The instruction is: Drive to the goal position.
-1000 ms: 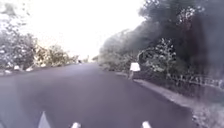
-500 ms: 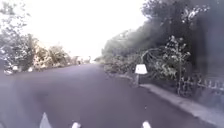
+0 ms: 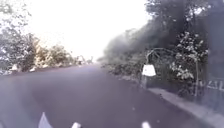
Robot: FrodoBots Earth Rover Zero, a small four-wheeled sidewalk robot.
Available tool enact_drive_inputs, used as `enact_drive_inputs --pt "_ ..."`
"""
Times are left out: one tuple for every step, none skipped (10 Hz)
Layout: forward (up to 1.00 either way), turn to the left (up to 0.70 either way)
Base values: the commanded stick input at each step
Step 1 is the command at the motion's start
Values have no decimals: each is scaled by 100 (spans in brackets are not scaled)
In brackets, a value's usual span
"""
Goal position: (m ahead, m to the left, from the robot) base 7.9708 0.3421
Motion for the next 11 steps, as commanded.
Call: enact_drive_inputs --pt "85 34" --pt "85 34" --pt "85 34" --pt "85 34" --pt "85 34" --pt "85 34" --pt "85 34" --pt "85 0" --pt "85 0" --pt "85 0" --pt "85 0"
